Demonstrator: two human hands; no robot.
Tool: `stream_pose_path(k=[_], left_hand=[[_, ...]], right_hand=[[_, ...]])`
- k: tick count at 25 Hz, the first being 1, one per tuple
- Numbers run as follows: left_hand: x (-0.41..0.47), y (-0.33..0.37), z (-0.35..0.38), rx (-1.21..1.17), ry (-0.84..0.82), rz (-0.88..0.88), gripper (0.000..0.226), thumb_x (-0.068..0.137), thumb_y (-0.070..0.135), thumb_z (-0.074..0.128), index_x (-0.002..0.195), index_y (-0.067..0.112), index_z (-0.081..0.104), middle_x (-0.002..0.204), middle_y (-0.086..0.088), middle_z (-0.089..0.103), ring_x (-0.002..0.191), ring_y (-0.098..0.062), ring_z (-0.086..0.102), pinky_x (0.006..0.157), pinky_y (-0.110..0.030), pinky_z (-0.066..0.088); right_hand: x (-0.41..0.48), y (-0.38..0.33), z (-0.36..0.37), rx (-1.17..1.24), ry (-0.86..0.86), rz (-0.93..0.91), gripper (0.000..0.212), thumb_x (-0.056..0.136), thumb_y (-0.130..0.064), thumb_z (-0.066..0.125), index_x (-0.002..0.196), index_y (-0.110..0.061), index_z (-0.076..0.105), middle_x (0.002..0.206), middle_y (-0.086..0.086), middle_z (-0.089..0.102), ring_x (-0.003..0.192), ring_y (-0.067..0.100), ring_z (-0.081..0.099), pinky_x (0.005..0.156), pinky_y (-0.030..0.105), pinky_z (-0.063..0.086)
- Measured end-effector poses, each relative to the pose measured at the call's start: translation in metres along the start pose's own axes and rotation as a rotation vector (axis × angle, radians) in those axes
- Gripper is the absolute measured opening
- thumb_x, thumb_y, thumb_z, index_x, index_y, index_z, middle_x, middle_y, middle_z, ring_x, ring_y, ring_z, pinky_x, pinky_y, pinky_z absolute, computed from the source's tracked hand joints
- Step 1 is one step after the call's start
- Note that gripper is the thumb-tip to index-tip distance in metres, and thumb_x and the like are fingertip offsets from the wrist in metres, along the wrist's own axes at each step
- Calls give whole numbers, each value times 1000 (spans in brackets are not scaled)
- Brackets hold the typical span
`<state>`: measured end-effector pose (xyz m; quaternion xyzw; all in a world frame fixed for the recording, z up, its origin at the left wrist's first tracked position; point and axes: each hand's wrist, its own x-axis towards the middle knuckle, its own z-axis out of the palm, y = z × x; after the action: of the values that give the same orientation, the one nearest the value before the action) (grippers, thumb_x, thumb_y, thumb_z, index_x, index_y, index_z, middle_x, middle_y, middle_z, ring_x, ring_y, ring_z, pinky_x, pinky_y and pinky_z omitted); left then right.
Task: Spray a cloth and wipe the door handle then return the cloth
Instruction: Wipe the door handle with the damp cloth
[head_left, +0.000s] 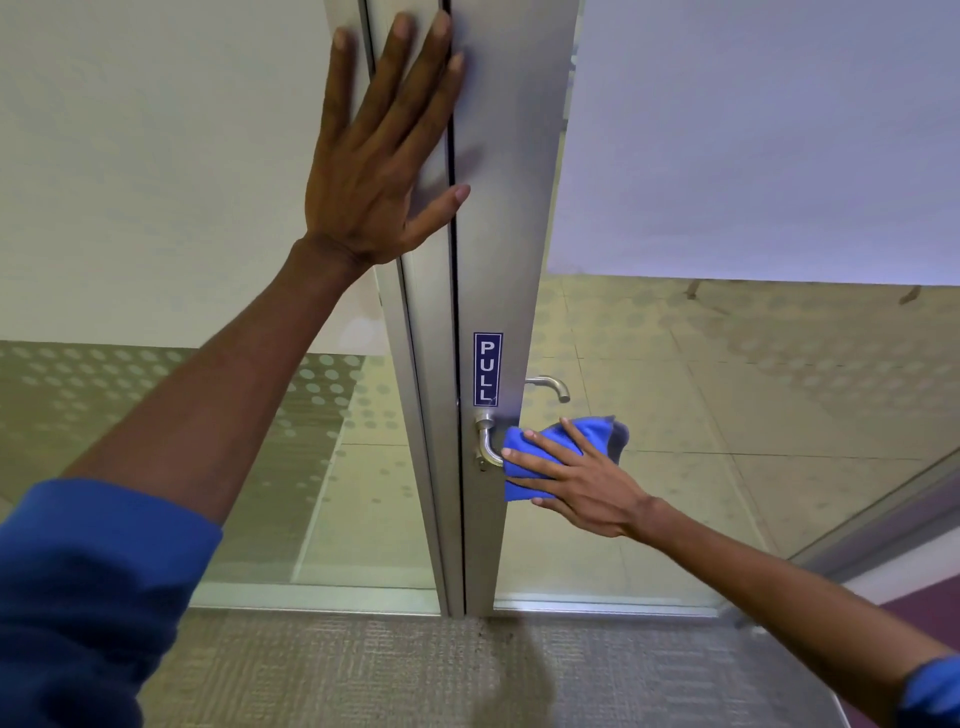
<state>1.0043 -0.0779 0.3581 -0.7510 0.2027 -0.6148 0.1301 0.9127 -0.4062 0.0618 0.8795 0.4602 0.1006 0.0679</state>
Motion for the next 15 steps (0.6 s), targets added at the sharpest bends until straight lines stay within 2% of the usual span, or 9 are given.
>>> stream_pose_path(k=[6, 9, 10, 12, 13, 15], left_hand=[[0, 1, -1, 16, 0, -2, 82, 101, 61, 40, 164, 11, 23, 166, -17, 36, 155, -37, 26, 124, -65, 19], [0, 1, -1, 19, 5, -5, 83, 101, 61, 40, 164, 11, 23, 165, -17, 37, 154, -37, 27, 123, -65, 19], [1, 1, -1, 20, 6, -8, 83, 101, 61, 40, 164, 11, 23, 165, -17, 37, 153, -38, 28, 123, -65, 19], [2, 0, -2, 19, 9, -12, 83, 100, 61, 41, 164, 10, 25, 164, -17, 38, 152, -38, 30, 122, -65, 20], [1, 1, -2, 20, 9, -11, 83, 100, 62, 41, 163, 10, 26, 164, -17, 38, 152, -39, 31, 122, -65, 20], [1, 2, -2, 20, 12, -6, 82, 100, 62, 41, 162, 9, 28, 163, -17, 40, 152, -39, 33, 122, -65, 20]], right_hand=[[-10, 36, -5, 84, -82, -117, 53, 110, -49, 26, 161, -42, 15, 173, -15, 1, 160, 17, -2, 128, 51, -6], [-10, 36, -3, 130, -69, -109, 51, 110, -50, 24, 161, -43, 18, 173, -14, 0, 159, 9, 4, 128, 49, -6], [-8, 31, -1, 137, -60, -87, 50, 110, -50, 23, 160, -44, 22, 173, -14, 2, 156, 9, 13, 128, 49, -2], [-4, 14, 10, 167, -18, 4, 47, 110, -52, 20, 155, -46, 31, 170, -13, 13, 133, 19, 36, 122, 50, 14], [-3, 3, 16, 195, 24, 61, 45, 109, -53, 19, 150, -46, 37, 167, -12, 20, 120, 23, 41, 115, 51, 22], [1, -14, 24, 242, 109, 168, 44, 109, -53, 19, 141, -44, 47, 161, -11, 29, 108, 25, 44, 107, 54, 30]])
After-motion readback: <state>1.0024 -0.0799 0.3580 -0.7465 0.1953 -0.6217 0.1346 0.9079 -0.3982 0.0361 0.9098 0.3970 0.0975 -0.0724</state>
